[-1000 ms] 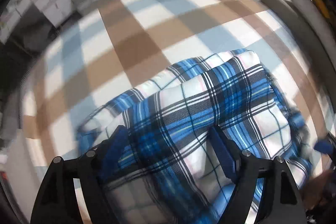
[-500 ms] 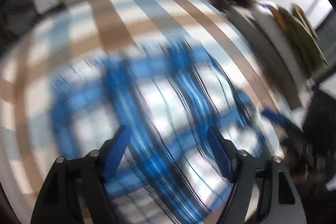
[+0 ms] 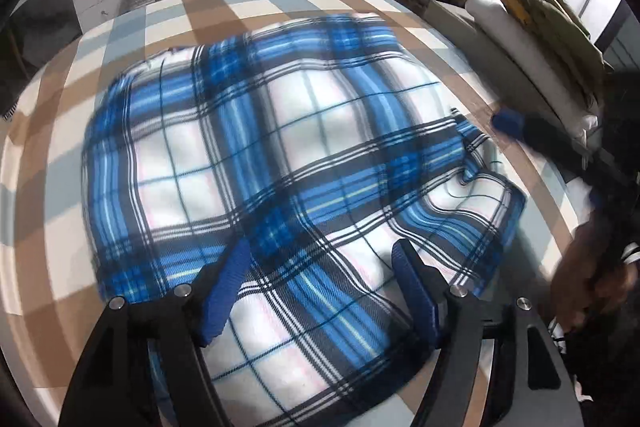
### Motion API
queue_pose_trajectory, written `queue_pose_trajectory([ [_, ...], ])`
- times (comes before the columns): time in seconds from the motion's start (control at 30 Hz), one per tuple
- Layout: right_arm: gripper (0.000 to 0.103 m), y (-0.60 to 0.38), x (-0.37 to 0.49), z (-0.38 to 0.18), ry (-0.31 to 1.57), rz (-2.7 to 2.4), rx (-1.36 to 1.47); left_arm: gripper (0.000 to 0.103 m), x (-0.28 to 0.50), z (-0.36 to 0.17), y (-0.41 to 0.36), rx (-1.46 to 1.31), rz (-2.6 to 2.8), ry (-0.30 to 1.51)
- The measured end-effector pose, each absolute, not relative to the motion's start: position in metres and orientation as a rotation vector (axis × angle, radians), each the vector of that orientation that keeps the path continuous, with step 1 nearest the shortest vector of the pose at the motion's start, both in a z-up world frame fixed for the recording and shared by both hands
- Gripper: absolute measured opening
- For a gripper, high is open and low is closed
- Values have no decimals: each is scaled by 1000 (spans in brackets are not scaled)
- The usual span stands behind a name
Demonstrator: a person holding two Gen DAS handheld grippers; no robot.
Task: Fold large clothes
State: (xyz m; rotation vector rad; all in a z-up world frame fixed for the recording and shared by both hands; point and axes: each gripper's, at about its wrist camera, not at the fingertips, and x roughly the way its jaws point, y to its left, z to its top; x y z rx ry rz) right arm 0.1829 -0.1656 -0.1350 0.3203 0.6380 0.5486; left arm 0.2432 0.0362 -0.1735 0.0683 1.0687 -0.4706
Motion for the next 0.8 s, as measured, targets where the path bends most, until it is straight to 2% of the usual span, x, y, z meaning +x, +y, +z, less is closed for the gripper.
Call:
queue_pose_trajectory([
  [0.03,45,-151,187,-121,635,514,248,68,244,-175,40,32,-469,1054],
  [0.2,45,-102,244,-93,656,471,67,68,235,-176,42,-21,-455,987],
  [0.27,41,-83,281,-105,743,454,-3,68,230,-179,44,-24,-451,952],
  [0.33,30,-71,314,-129,890,413,-34,68,224,-181,41,3,-440,919],
  [0.4,30,-59,338,-160,1003,385,-101,68,220,-180,38,23,-426,912],
  [0.47,29,-56,337,-162,970,393,-151,68,221,-179,38,26,-419,909],
  [0.6,30,-64,319,-144,1040,373,-122,68,218,-178,38,51,-409,902],
  [0.7,30,-83,272,-124,964,399,-117,69,214,-176,42,46,-410,900],
  [0.8,32,-104,237,-132,970,405,-52,69,214,-177,43,40,-413,897],
])
